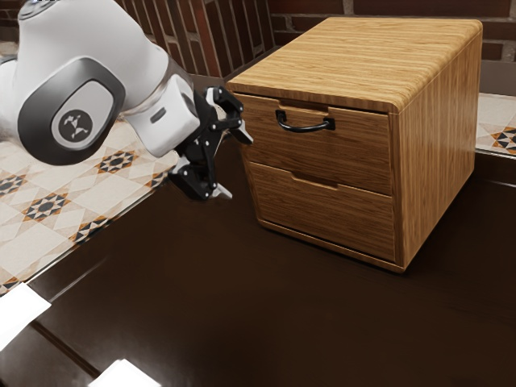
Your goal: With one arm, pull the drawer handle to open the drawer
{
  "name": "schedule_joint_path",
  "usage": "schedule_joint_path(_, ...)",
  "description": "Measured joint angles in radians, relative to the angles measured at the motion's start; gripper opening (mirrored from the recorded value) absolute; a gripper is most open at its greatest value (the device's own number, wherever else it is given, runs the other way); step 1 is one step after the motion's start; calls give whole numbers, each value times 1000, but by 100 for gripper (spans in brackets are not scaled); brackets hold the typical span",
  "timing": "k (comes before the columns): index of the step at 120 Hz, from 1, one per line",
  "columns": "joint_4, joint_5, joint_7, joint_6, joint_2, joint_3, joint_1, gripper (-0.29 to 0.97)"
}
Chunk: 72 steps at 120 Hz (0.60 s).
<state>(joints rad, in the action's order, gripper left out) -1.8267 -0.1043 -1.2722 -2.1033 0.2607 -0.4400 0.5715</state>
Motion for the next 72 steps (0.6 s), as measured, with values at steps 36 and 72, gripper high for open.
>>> schedule_joint_path(36,51,12,-72,-156,-117,-5,-4,68)
schedule_joint_path(72,74,38,-112,-199,-160,-23,-22,68)
